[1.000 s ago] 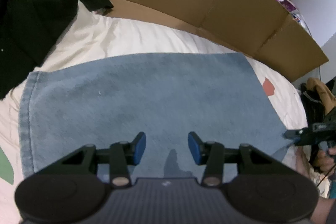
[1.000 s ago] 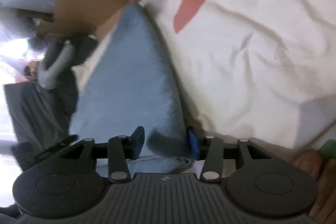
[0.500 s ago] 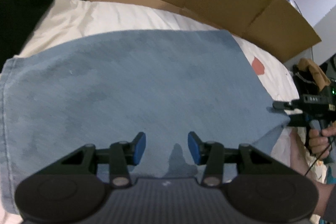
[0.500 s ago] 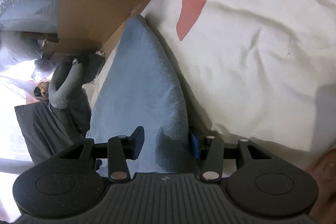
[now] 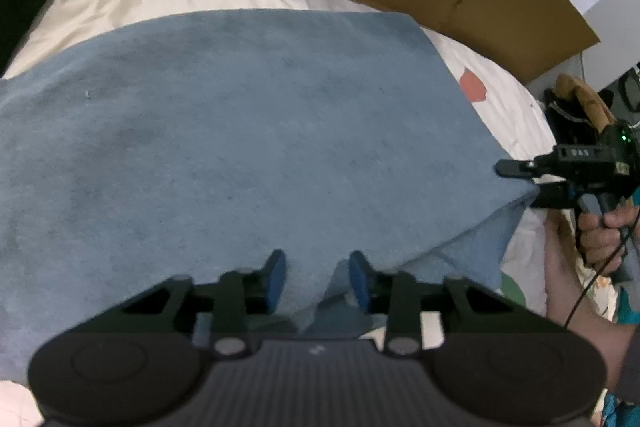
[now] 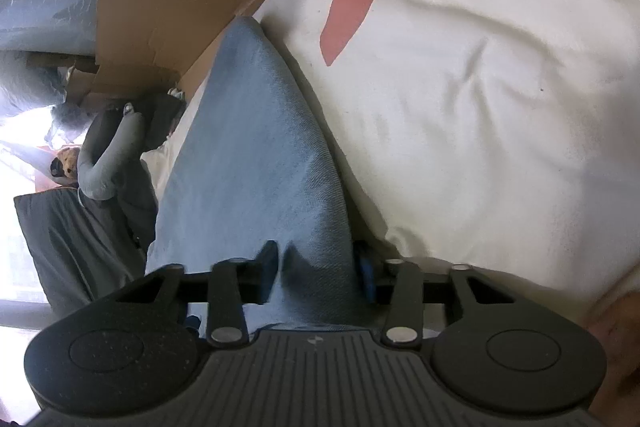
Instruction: Fold clothes
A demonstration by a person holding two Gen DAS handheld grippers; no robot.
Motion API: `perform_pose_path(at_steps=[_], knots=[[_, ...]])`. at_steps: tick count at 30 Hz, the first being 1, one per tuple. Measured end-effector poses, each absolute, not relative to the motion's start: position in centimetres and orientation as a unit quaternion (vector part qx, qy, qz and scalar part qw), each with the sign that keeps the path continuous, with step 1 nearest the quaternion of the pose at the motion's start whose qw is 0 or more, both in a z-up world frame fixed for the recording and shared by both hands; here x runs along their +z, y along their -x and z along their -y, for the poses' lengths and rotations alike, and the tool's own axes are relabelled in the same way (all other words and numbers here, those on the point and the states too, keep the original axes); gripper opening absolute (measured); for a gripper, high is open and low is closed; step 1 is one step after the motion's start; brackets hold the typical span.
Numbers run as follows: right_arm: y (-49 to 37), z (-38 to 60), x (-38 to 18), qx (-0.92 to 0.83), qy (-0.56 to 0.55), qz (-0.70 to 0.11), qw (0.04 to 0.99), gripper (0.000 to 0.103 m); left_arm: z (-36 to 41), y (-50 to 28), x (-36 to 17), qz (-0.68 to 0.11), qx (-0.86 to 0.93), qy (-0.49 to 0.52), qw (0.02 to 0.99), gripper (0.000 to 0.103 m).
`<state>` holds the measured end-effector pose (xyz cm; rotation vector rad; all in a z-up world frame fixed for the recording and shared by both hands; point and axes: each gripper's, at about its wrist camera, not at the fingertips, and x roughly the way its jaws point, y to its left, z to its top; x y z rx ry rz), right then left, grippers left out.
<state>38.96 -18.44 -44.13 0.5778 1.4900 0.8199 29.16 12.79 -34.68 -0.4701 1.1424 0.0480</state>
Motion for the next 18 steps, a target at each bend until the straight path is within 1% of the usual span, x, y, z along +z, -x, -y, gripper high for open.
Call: perform_pose_path(at_steps=[1, 3, 5, 9, 12, 18], knots=[[-39.0, 18.6, -44.1, 0.355, -0.251, -0.649, 0.625, 0.029, -12.8, -29.2, -34.8, -0.536, 0.022, 0.224, 0.814, 0.026], [-38.8, 18.6, -43.8, 0.351, -0.256, -0.646, 0.627, 0.023, -13.0, -29.1, -35.0, -0.536, 0.02, 0.236, 0.81, 0.015], [-38.6, 18.3, -42.9, 0.36, -0.258, -0.637, 0.631, 0.021, -13.4, -29.1, -35.2, -0.534, 0.023, 0.252, 0.807, 0.008], [-38.2, 18.0, -41.2, 0.37, -0.26, -0.627, 0.634, 0.019, -13.8, -29.2, -35.4, -0.527, 0.03, 0.261, 0.808, 0.005], [-38.0, 17.6, -40.1, 0.375, -0.261, -0.621, 0.637, 0.019, -13.7, -29.2, -36.2, -0.536, 0.031, 0.267, 0.8, 0.003], [-37.5, 16.2, -37.6, 0.392, -0.243, -0.605, 0.649, 0.017, -13.3, -29.4, -37.5, -0.549, 0.034, 0.26, 0.794, 0.002]])
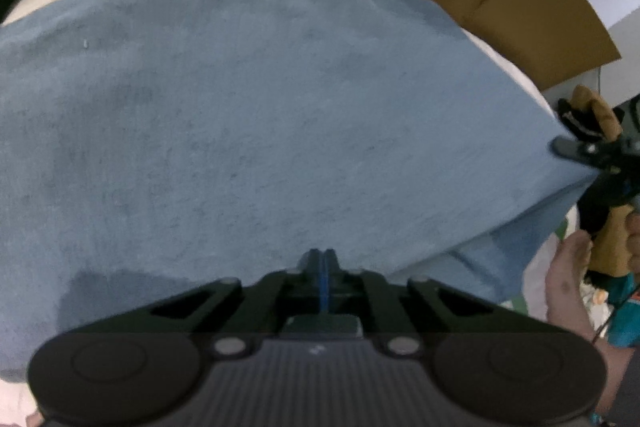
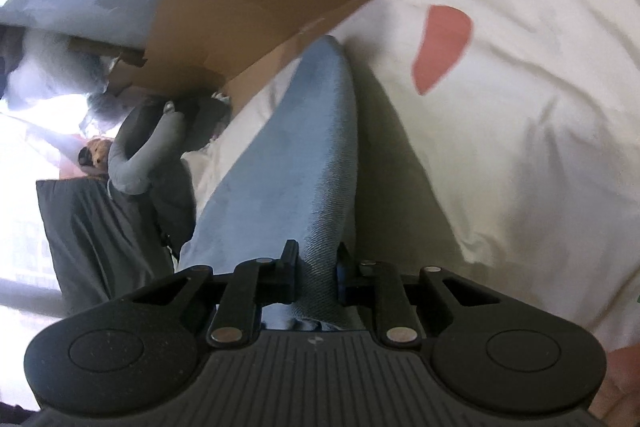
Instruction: Fold clothes
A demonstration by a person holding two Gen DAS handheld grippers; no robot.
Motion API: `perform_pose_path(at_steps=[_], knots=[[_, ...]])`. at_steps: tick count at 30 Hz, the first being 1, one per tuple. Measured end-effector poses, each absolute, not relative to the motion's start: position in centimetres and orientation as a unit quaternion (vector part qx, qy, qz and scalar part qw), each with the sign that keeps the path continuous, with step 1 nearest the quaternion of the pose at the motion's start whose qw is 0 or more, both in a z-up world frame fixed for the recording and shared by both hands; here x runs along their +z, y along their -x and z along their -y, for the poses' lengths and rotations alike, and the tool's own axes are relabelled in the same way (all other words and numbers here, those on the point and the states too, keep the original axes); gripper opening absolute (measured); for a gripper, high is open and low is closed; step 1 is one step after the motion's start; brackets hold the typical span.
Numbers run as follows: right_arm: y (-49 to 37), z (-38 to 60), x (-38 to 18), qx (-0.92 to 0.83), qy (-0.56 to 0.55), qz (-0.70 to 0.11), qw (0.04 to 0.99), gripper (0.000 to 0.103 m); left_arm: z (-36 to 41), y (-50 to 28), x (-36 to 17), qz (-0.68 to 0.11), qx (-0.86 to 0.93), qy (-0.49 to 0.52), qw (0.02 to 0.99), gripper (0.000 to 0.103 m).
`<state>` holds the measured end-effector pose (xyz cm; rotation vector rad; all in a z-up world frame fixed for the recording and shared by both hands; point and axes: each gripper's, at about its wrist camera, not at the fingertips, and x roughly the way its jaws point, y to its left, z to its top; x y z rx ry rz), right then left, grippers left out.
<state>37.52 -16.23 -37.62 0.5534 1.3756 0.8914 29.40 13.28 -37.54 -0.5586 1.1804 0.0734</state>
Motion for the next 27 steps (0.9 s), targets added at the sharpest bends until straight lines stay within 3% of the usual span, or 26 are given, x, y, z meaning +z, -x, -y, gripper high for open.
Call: perform_pose_path(at_steps=[10, 27], knots=[[-36.9, 14.7, -35.3, 0.413, -0.217, -0.591, 0.658, 0.017, -15.4, -32.3, -37.4, -0.55, 0.039, 0.262, 0.792, 0.003], [-37.4, 14.8, -36.9, 0.381, -0.207, -0.602, 0.67, 0.018, -20.8, -39.0, -36.8, -0.514, 0.092, 0.23, 0.821, 0.003]])
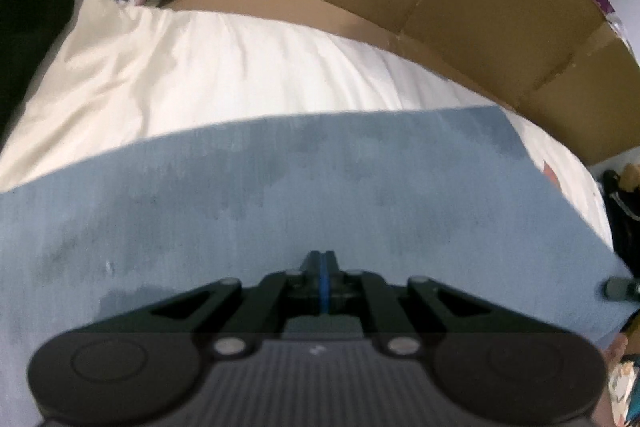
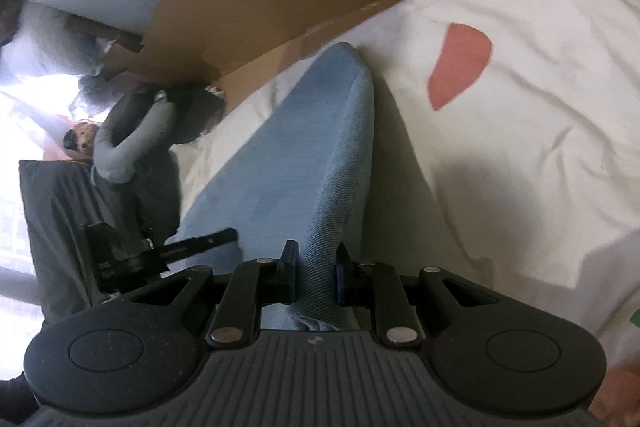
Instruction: Fold clothes
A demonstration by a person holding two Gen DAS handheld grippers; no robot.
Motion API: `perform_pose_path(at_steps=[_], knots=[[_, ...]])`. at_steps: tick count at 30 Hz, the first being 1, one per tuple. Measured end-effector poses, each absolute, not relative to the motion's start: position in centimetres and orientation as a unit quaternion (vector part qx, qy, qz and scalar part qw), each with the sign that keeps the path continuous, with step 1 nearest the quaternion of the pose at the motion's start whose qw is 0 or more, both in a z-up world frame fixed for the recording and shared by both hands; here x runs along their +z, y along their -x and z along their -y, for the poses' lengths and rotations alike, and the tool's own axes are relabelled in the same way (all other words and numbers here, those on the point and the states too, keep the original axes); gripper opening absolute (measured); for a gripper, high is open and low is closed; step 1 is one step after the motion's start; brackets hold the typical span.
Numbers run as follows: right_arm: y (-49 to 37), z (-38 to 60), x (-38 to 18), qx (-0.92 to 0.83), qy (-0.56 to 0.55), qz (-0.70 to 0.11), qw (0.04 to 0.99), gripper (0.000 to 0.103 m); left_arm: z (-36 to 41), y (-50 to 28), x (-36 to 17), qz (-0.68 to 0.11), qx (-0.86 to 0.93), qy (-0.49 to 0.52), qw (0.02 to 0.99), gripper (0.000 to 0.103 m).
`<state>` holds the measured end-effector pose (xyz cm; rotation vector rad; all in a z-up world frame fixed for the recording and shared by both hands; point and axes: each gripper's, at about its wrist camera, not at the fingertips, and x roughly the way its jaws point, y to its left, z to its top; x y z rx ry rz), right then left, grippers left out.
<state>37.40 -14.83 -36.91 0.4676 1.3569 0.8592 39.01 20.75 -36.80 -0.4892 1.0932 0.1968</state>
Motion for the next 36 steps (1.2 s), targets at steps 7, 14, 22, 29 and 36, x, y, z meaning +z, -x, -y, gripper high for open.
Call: perform_pose_path(at_steps=[7, 14, 22, 29, 36], knots=[[-38.3, 15.4, -39.1, 0.35, -0.221, -0.616, 0.67, 0.027, -21.7, -41.1, -36.7, -0.498, 0.115, 0.224, 0.83, 0.003], [-39.4, 14.6, -41.0, 0.346, -0.224, -0.621, 0.666, 0.036, -22.4, -42.5, -36.7, -0.484, 0.131, 0.218, 0.837, 0.003], [-40.1, 13.8, -42.3, 0.342, -0.209, -0.633, 0.662, 0.036, -22.7, -43.2, -36.4, -0.473, 0.136, 0.219, 0.843, 0.003], [-40.5, 13.7, -43.1, 0.335, -0.207, -0.635, 0.664, 0.036, -22.8, -43.1, -37.4, -0.477, 0.137, 0.239, 0.835, 0.003], [-40.9, 13.7, -43.6, 0.34, -0.213, -0.634, 0.661, 0.035, -21.6, -41.5, -37.7, -0.485, 0.126, 0.245, 0.83, 0.002]])
